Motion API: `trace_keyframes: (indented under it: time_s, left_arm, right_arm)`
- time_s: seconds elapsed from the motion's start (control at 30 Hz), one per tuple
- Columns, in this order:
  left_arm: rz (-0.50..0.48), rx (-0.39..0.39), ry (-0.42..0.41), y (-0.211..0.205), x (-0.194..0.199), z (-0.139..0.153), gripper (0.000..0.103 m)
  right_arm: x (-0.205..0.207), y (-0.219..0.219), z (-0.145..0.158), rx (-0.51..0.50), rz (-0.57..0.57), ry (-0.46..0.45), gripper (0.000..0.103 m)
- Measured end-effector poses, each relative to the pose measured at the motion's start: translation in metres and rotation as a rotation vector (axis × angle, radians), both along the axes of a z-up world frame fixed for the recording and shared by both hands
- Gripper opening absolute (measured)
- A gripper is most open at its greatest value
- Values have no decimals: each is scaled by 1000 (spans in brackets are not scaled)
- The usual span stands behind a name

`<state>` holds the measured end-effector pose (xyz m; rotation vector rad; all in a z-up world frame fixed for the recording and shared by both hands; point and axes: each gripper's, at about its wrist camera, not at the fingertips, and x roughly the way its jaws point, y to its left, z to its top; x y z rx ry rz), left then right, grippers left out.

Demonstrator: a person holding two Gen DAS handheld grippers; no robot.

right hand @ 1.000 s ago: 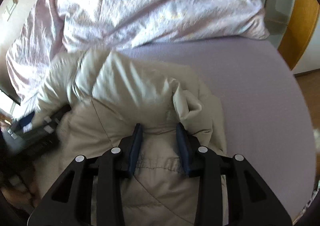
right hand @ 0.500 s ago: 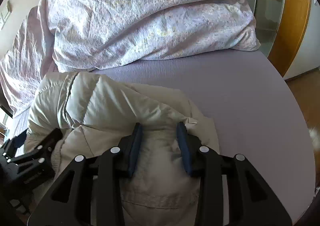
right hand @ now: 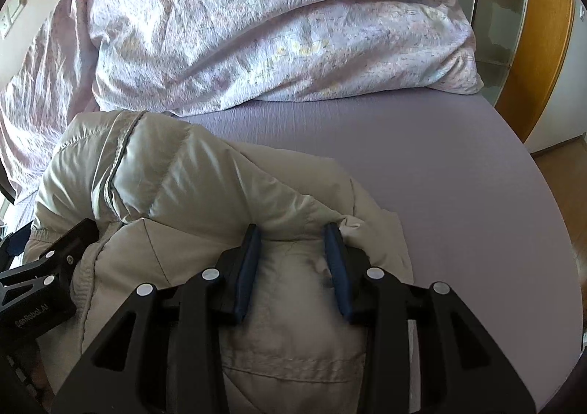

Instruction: Fold large clothes

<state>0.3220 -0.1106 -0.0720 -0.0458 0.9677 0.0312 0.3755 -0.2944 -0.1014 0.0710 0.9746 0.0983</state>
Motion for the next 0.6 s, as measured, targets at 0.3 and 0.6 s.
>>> trace_keyframes:
  time_s: [0.3,0.6]
  left_arm:
    - [4,7,-29,0,-2,-2,101]
    - [8,12,-42,1,-1,-3,101]
  right_arm:
    - [-1,1,-4,0,8,-24,39]
    - [1,1,-6,-2,13,-37,39]
